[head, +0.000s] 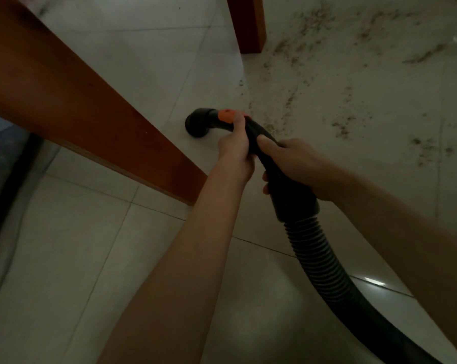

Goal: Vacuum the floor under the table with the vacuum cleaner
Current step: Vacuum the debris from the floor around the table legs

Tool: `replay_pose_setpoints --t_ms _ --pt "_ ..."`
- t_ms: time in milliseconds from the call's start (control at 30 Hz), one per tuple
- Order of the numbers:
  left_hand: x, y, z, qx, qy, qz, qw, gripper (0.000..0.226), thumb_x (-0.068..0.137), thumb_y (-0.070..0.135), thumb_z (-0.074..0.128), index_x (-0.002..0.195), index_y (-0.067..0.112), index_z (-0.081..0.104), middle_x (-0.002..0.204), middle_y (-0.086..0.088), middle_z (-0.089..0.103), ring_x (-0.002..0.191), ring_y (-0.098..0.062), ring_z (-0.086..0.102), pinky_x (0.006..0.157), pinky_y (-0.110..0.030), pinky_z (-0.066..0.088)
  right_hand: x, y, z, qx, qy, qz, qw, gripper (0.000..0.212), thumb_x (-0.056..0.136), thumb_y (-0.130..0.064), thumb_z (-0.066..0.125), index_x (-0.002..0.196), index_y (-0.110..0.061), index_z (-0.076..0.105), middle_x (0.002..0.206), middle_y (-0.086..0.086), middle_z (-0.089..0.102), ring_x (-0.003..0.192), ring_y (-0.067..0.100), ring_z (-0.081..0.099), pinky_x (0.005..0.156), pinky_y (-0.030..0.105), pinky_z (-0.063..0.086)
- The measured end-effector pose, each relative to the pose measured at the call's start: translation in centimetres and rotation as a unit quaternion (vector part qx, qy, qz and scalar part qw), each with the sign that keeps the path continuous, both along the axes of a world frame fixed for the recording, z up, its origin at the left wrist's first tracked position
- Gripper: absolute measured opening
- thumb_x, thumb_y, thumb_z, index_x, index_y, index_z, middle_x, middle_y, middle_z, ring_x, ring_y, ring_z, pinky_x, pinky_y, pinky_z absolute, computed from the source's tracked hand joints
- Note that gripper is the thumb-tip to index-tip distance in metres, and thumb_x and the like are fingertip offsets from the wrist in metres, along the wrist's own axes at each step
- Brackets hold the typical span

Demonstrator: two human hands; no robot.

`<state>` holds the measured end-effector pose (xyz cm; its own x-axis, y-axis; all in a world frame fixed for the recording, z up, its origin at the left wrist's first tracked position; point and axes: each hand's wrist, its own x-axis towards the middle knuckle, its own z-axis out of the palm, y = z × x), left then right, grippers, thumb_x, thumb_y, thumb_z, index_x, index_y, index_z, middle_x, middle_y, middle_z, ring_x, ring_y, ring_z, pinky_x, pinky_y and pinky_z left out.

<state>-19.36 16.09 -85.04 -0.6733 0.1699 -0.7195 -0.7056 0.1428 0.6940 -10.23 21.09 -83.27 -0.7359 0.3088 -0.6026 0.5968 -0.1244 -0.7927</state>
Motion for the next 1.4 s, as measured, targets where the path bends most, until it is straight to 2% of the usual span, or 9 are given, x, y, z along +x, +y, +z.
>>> replay_pose_setpoints --t_ms 233,400,567,667,767,900,1000,1167,1400 --pt "-1.1 0.6 0.3 -0.003 0.022 -0.017 1.000 0.050 0.094 0.043 0.049 0.121 0.001 0.052 0.093 -0.010 0.058 0.088 -0.027 0.058 0.087 -0.040 0.050 -1.1 -0.5 -0.3 -0.005 0.007 -0.031 0.999 0.044 0.099 -0.044 0.044 0.097 -0.001 0.056 0.067 0.009 0.063 0.052 0.021 0.064 0.053 0.031 0.058" --pt "-0.4 0.6 0.5 0.045 0.008 0.016 0.999 0.036 0.095 0.033 0.052 0.112 0.001 0.049 0.112 -0.015 0.060 0.106 -0.031 0.059 0.088 -0.038 0.048 -0.6 0.5 1.1 -0.074 0.001 -0.038 0.997 0.045 0.098 -0.041 0.048 0.108 0.002 0.052 0.071 0.012 0.060 0.043 0.019 0.061 0.040 0.024 0.051" --pt "0.0 1.6 1.5 0.041 -0.001 0.023 0.999 0.031 0.094 0.033 0.055 0.080 0.009 0.041 0.077 -0.008 0.054 0.070 -0.022 0.056 0.090 -0.039 0.050 -0.4 1.4 2.4 -0.068 -0.002 -0.039 0.997 0.037 0.098 -0.039 0.048 0.098 -0.002 0.052 0.071 0.012 0.060 0.040 0.017 0.061 0.038 0.024 0.050" --pt "-0.1 2.1 1.7 0.041 0.002 0.005 0.999 0.030 0.094 0.035 0.054 0.092 0.007 0.045 0.083 -0.009 0.056 0.078 -0.025 0.059 0.092 -0.040 0.050 -0.6 1.4 2.2 -0.040 0.001 -0.059 0.997 0.039 0.098 -0.039 0.049 0.097 0.000 0.054 0.071 0.013 0.061 0.040 0.018 0.061 0.038 0.024 0.050" --pt "-0.3 2.7 2.0 0.014 0.007 -0.039 0.999 0.049 0.094 0.040 0.052 0.120 -0.001 0.047 0.112 -0.016 0.060 0.104 -0.031 0.061 0.091 -0.038 0.050 -0.8 1.4 1.5 0.002 0.000 -0.081 0.997 0.041 0.097 -0.041 0.049 0.090 -0.001 0.056 0.068 0.012 0.062 0.041 0.019 0.062 0.040 0.026 0.053" --pt "0.2 3.1 2.3 -0.004 0.013 -0.045 0.999 0.055 0.094 0.040 0.051 0.132 0.000 0.042 0.121 -0.016 0.058 0.107 -0.031 0.060 0.081 -0.033 0.050 -0.6 1.7 1.4 0.011 -0.005 -0.082 0.997 0.041 0.097 -0.042 0.048 0.087 -0.003 0.055 0.068 0.012 0.063 0.041 0.019 0.062 0.042 0.027 0.054" --pt "0.8 2.8 2.3 0.007 0.012 -0.032 0.999 0.050 0.095 0.035 0.051 0.132 0.002 0.040 0.118 -0.015 0.058 0.104 -0.030 0.060 0.079 -0.034 0.050 -0.1 2.2 2.0 -0.031 -0.009 -0.062 0.998 0.041 0.098 -0.040 0.048 0.102 0.001 0.053 0.071 0.013 0.061 0.040 0.018 0.062 0.038 0.025 0.051" --pt "1.4 2.3 1.7 0.056 -0.009 0.010 0.998 0.025 0.095 0.029 0.053 0.086 0.008 0.043 0.076 -0.007 0.053 0.067 -0.020 0.055 0.083 -0.037 0.049 0.8 2.8 3.0 -0.057 -0.025 -0.017 0.998 0.042 0.098 -0.041 0.047 0.114 -0.003 0.051 0.073 0.012 0.061 0.043 0.017 0.063 0.041 0.025 0.052" --pt "1.8 3.1 1.5 0.030 0.012 -0.055 0.998 0.044 0.097 0.035 0.048 0.123 0.000 0.046 0.101 -0.012 0.057 0.086 -0.024 0.057 0.073 -0.033 0.051 1.6 2.1 1.5 0.061 -0.031 -0.035 0.997 0.043 0.099 -0.044 0.042 0.089 -0.004 0.055 0.070 0.010 0.064 0.045 0.017 0.064 0.042 0.024 0.053"
